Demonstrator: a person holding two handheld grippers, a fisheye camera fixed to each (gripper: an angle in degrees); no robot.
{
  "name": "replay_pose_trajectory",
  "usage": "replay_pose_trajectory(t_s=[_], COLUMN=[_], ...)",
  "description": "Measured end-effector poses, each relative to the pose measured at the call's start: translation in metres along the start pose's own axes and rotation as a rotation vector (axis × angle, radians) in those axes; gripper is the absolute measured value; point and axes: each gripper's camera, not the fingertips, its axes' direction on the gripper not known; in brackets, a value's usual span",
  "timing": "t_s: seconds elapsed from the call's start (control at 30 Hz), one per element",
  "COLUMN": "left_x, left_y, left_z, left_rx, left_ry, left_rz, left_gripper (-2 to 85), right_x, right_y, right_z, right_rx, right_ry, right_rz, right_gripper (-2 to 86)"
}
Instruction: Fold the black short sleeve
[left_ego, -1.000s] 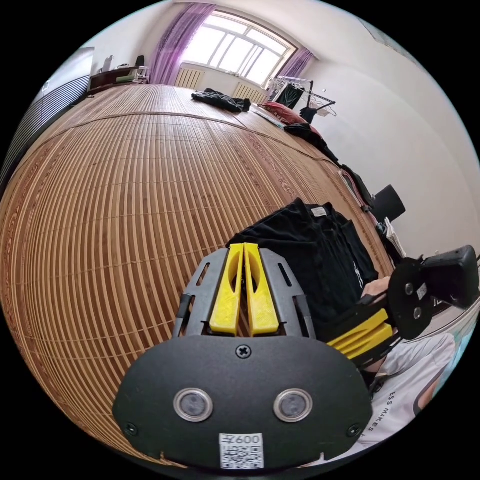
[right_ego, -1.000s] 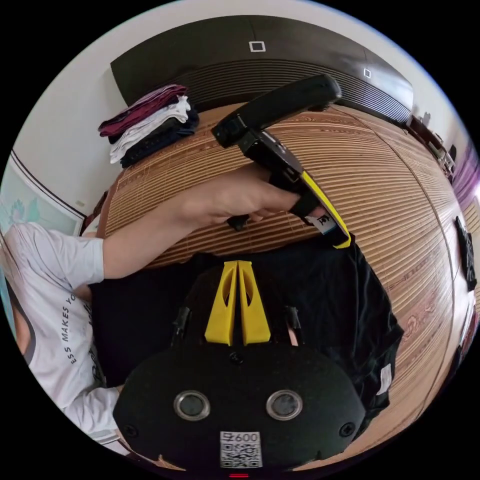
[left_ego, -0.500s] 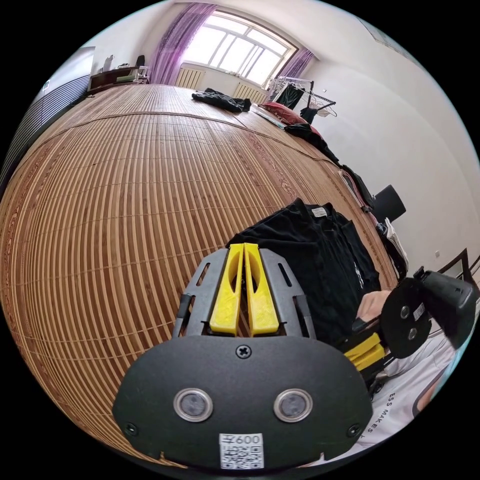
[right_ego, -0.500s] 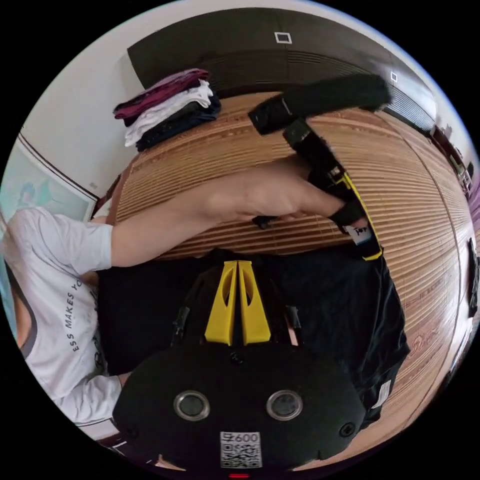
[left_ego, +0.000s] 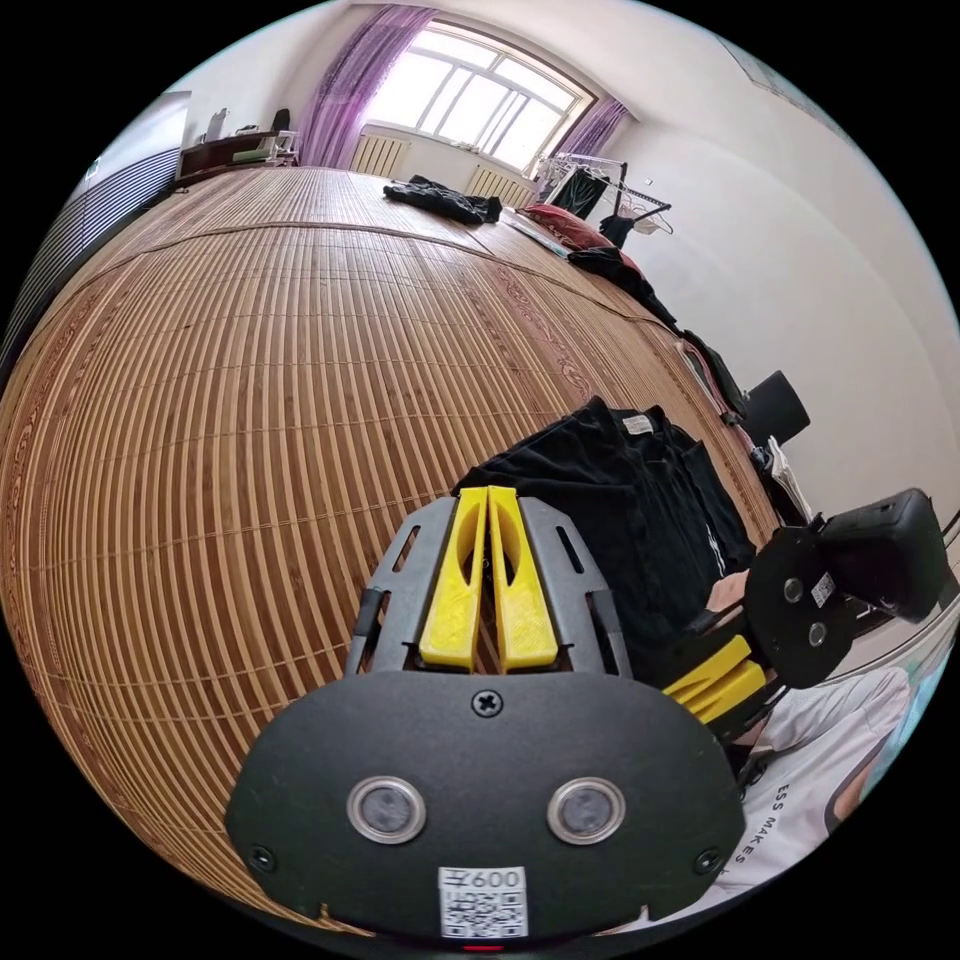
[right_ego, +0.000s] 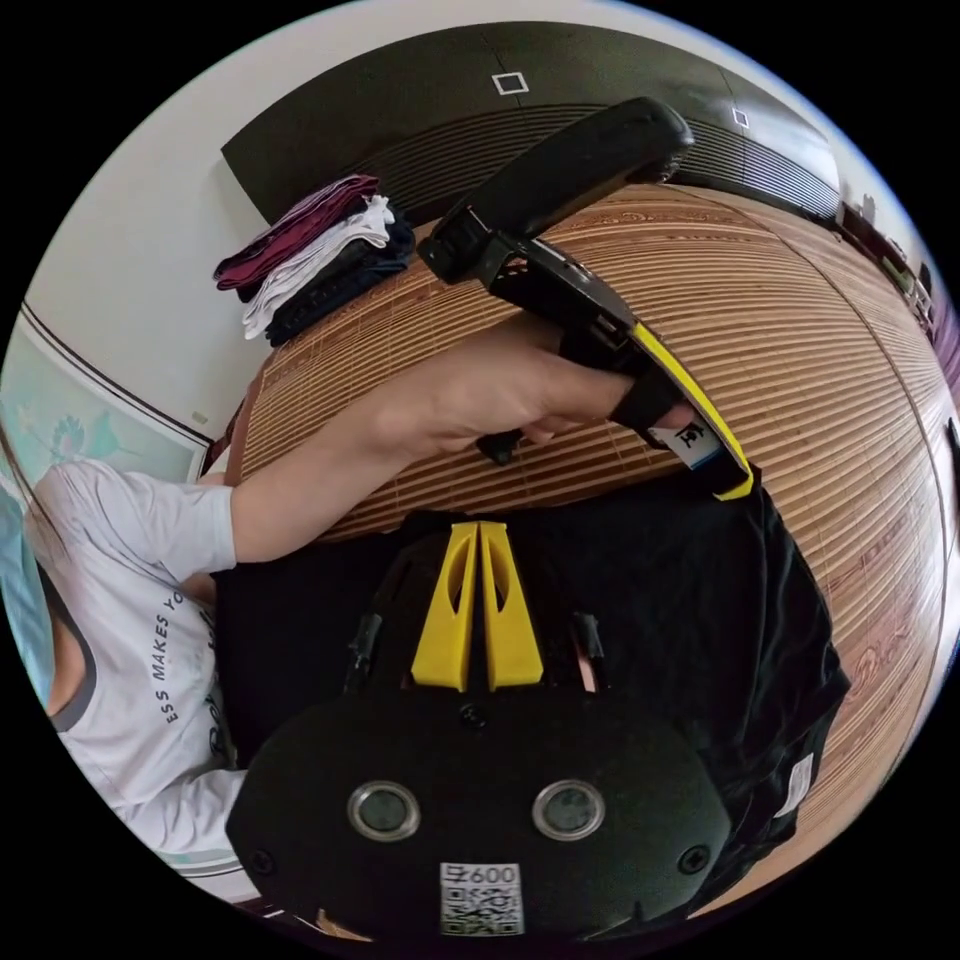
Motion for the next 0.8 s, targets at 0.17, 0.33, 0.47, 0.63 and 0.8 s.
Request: replay_pose_trajectory(t_s=[0.17,0.33,0.47,0.63,0.8], left_x=[0.005,0.005,0.007,0.009,0.010], left_y=[-0.001,-0.002,-0.003,-0.005,-0.006], left_z=[-0.001,-0.003,-0.005,-0.008,-0.012], left_rx=[-0.002,-0.002,-0.002,-0.002,-0.002], left_ry=[-0.013,-0.007,-0.006,-0.008,-0.001], left_rz=[0.007,0.005,0.006,0.007,0.004], left_gripper=[0.1,0.1,0.2,0.2,0.2], right_x=[-0.016,-0.005,-0.002,0.001,-0.005], right_y=[-0.010,-0.017,-0.005,0.004,-0.007], right_z=[-0.012,-0.006,-0.042,-0.055,-0.030], right_rx=[0.033,0.003,0.097,0.106,0.023], right_ry=[0.010,-0.032,0.022,0.024,-0.030], right_rz=[-0.061,-0.039,-0.007,-0.005,-0.057], right_gripper=[-0.9,-0.9,-0.9,-0.9,-0.9])
